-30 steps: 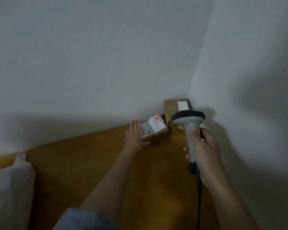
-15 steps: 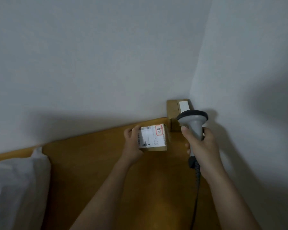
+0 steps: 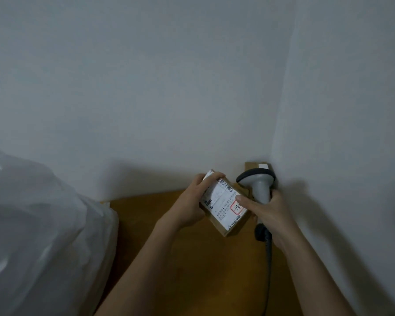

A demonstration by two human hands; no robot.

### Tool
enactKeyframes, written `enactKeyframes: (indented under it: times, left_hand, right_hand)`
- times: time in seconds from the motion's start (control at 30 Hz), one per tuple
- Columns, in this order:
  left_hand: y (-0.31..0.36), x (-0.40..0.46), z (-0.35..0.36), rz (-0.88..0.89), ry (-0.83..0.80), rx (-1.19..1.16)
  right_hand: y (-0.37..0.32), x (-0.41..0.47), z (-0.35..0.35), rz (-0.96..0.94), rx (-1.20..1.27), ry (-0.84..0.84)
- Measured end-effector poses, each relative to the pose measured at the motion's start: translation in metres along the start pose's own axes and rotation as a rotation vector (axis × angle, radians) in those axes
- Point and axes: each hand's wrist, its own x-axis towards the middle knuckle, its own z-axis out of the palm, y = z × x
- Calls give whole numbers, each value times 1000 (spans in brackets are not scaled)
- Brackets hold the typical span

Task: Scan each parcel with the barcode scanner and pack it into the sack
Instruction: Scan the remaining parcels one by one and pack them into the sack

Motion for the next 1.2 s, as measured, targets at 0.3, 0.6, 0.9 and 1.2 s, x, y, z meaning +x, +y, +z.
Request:
enactKeyframes:
  times: [0.3,0.6,0.9,1.2]
  left_hand:
    - [28,-60,-9,-479,418,-919]
    - [49,-109,20,-468,202,-1209]
    - [54,-124,4,-616,505,-886]
    - [57,-129,1,-674,605,-825]
  right_hand:
    - [-13,-50,17,-63,174,133]
    - [-29,-83,37,-160,195,152]
    - [-70,-128,26,-251,-61,98]
    - [-116,-188,12,-363,-163,-59]
